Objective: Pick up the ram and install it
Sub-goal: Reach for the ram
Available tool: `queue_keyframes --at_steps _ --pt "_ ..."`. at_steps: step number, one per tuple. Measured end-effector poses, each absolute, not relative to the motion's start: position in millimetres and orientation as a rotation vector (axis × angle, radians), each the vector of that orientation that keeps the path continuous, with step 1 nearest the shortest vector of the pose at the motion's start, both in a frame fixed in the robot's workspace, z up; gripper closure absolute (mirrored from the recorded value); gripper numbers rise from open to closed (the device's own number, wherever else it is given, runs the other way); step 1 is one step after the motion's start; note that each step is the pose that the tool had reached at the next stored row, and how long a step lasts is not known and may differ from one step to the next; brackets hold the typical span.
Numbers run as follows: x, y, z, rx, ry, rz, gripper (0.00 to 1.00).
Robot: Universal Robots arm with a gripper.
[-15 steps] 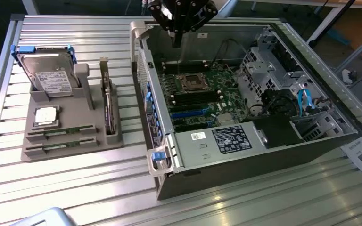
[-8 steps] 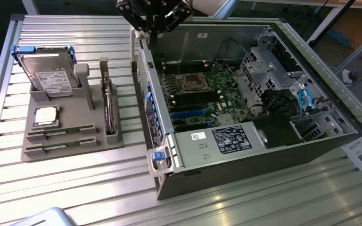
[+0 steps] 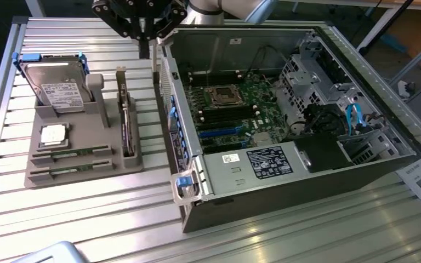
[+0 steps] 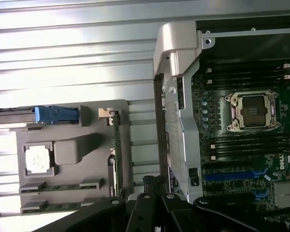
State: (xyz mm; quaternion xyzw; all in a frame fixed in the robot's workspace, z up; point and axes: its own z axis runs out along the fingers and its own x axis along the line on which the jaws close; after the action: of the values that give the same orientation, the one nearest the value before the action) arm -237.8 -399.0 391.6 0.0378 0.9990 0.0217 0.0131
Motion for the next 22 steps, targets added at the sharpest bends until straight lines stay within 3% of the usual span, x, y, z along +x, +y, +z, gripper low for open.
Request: queue_keyframes --at_steps 22 --pt "-345.6 -398.9 389.0 0.118 3.113 0.068 0.9"
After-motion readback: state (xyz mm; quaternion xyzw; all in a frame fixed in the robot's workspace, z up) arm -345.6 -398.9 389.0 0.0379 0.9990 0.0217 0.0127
